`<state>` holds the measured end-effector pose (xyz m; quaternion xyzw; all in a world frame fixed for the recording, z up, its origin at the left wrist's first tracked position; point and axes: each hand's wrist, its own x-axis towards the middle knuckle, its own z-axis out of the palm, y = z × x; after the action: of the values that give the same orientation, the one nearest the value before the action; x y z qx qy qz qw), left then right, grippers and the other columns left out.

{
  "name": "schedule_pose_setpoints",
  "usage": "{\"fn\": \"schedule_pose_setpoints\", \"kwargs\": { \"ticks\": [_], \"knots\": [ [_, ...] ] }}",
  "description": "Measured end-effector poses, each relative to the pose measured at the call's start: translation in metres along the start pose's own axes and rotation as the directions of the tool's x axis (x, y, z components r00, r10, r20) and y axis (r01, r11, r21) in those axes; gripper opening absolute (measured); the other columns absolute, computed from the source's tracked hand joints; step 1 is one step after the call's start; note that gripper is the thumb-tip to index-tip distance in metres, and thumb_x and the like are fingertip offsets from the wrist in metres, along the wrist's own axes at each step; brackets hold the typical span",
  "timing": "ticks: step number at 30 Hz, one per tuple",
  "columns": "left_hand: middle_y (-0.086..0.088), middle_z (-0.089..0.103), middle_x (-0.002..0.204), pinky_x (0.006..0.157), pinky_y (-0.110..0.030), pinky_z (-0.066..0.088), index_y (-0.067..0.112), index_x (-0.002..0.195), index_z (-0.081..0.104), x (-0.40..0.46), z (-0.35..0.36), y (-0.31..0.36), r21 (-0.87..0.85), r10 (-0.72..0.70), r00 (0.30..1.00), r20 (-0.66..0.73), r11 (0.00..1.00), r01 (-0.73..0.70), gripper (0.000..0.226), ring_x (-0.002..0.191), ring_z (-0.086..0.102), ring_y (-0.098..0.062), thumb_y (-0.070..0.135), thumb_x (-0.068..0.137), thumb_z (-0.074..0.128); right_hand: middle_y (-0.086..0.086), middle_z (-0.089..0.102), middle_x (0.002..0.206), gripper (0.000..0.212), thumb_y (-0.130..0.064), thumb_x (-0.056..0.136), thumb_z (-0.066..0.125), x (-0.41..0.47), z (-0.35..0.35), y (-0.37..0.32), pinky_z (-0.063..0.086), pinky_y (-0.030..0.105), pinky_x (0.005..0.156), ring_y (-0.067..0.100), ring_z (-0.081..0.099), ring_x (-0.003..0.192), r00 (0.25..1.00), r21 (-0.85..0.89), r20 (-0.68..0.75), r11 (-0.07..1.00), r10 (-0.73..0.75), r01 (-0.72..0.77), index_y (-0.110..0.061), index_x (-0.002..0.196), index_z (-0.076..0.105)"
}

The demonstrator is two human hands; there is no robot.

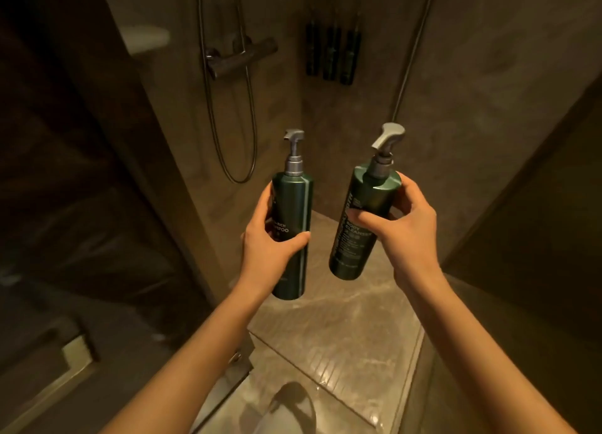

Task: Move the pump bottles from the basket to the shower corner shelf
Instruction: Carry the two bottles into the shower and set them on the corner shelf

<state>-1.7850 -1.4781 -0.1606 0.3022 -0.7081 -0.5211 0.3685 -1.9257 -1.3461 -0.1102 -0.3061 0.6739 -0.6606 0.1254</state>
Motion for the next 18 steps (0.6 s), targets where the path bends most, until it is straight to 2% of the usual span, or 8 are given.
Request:
{"fn": "schedule_pose_setpoints", "kwargs": {
  "ticks": [3, 6, 12, 15, 18],
  "knots": [
    [0.037, 0.049, 0.114, 0.080, 0.002, 0.042, 0.041, 0.142, 0.031, 0.044, 0.009, -0.013, -0.001, -0.013, 0.999, -0.053, 1.000, 0.013, 0.094, 0.103, 0.047, 0.026, 0.009, 0.067, 0.080, -0.025, 0.067, 0.101, 0.064, -0.013, 0.060, 0.083, 0.049, 0.011, 0.021, 0.051, 0.018, 0.074, -0.009, 0.061, 0.096, 0.999, -0.002, 0.043, 1.000, 0.013, -0.013, -0.036, 0.115, 0.058],
    [0.039, 0.050, 0.113, 0.081, 0.004, 0.039, 0.040, 0.141, 0.033, 0.094, 0.016, -0.023, -0.004, 0.004, 0.995, -0.103, 1.000, -0.005, 0.094, 0.104, 0.047, 0.025, 0.008, 0.066, 0.080, -0.021, 0.067, 0.103, 0.065, -0.017, 0.058, 0.085, 0.103, 0.026, 0.041, 0.052, 0.028, 0.081, -0.005, 0.061, 0.097, 0.995, -0.018, 0.095, 1.000, 0.014, -0.012, -0.037, 0.113, 0.059],
    [0.034, 0.052, 0.115, 0.082, 0.000, 0.043, 0.041, 0.140, 0.033, 0.231, 0.021, -0.020, -0.004, 0.077, 0.972, -0.223, 0.997, -0.080, 0.094, 0.108, 0.049, 0.020, 0.012, 0.066, 0.082, -0.022, 0.065, 0.105, 0.065, -0.019, 0.059, 0.086, 0.247, 0.076, 0.035, 0.045, 0.015, 0.078, -0.011, 0.058, 0.098, 0.976, -0.032, 0.187, 0.992, -0.111, 0.119, -0.034, 0.116, 0.058],
    [0.032, 0.054, 0.114, 0.081, 0.000, 0.043, 0.043, 0.139, 0.034, 0.299, 0.017, -0.010, 0.023, 0.122, 0.951, -0.285, 0.992, -0.121, 0.094, 0.109, 0.051, 0.017, 0.013, 0.065, 0.082, -0.023, 0.063, 0.107, 0.067, -0.016, 0.061, 0.085, 0.318, 0.103, 0.022, 0.047, 0.011, 0.076, -0.011, 0.057, 0.101, 0.950, 0.005, 0.247, 0.981, -0.191, 0.196, -0.034, 0.118, 0.055],
    [0.039, 0.054, 0.108, 0.076, 0.005, 0.039, 0.047, 0.138, 0.034, 0.353, 0.012, -0.004, 0.060, 0.153, 0.930, -0.334, 0.988, -0.141, 0.094, 0.104, 0.050, 0.022, 0.013, 0.065, 0.083, -0.024, 0.062, 0.106, 0.066, -0.014, 0.062, 0.084, 0.374, 0.128, 0.020, 0.045, 0.001, 0.072, -0.015, 0.056, 0.099, 0.929, 0.055, 0.281, 0.970, -0.242, 0.236, -0.032, 0.119, 0.055]
  ]
}}
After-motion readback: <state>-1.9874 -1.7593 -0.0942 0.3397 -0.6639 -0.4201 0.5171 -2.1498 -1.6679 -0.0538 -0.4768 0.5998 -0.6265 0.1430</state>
